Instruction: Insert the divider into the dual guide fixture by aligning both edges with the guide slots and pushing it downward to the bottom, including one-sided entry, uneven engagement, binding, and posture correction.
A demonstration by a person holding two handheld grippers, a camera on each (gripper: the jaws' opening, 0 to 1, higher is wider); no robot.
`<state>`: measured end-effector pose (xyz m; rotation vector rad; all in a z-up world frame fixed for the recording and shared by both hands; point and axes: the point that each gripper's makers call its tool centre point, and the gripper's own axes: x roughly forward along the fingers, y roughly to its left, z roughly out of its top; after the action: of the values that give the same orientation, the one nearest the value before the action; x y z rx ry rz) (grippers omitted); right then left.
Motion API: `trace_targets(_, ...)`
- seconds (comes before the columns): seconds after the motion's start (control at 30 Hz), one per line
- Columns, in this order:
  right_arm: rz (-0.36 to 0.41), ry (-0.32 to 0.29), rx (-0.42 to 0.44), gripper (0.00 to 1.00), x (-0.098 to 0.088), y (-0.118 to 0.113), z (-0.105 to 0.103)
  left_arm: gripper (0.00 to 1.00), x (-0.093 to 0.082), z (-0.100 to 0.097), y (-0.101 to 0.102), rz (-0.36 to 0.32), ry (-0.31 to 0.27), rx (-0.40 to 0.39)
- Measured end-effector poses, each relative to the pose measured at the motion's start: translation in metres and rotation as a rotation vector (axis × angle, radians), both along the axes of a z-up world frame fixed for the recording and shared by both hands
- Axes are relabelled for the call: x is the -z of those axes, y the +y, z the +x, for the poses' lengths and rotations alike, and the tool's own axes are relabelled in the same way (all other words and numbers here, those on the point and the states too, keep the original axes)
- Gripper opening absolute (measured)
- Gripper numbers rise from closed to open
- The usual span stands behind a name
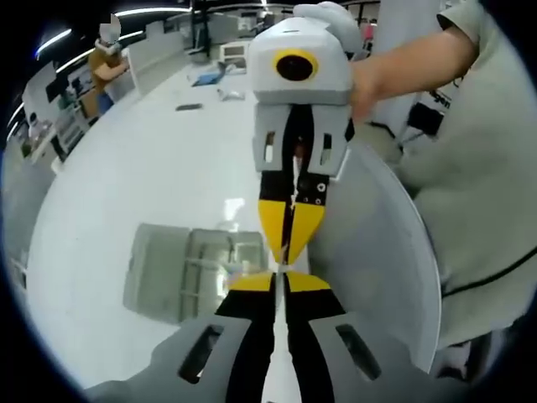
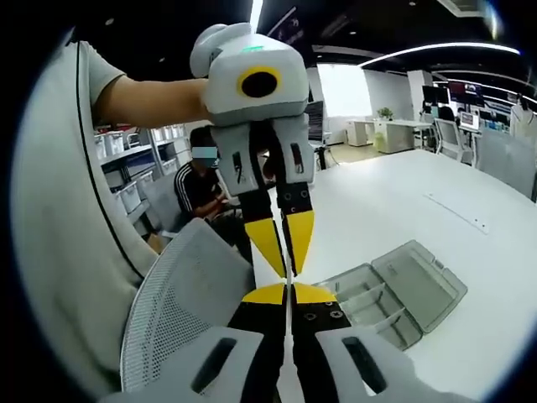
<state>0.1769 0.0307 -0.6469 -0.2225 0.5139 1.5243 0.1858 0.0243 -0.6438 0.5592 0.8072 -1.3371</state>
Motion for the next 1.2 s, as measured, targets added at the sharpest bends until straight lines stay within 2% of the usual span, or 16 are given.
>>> trace_targets(0.47,0.01,-0.021,-0.017,0.0,0.002,-0.001,-0.003,0.0,0.003,-0.005,0.0,0.001,0.075,0.003)
trace_targets(0.87,0.038,0.012,-0.009,0.0,0.007,-0.002,-0.005,0.0,0.004,-0.007,-0.003,0.036,0.088,0.021)
trace_targets(1.2,0.031,0.024,-0.006,0.0,0.011,0.0,-0.007,0.0,0.002,-0.008,-0.004,0.063,0.055,0.059)
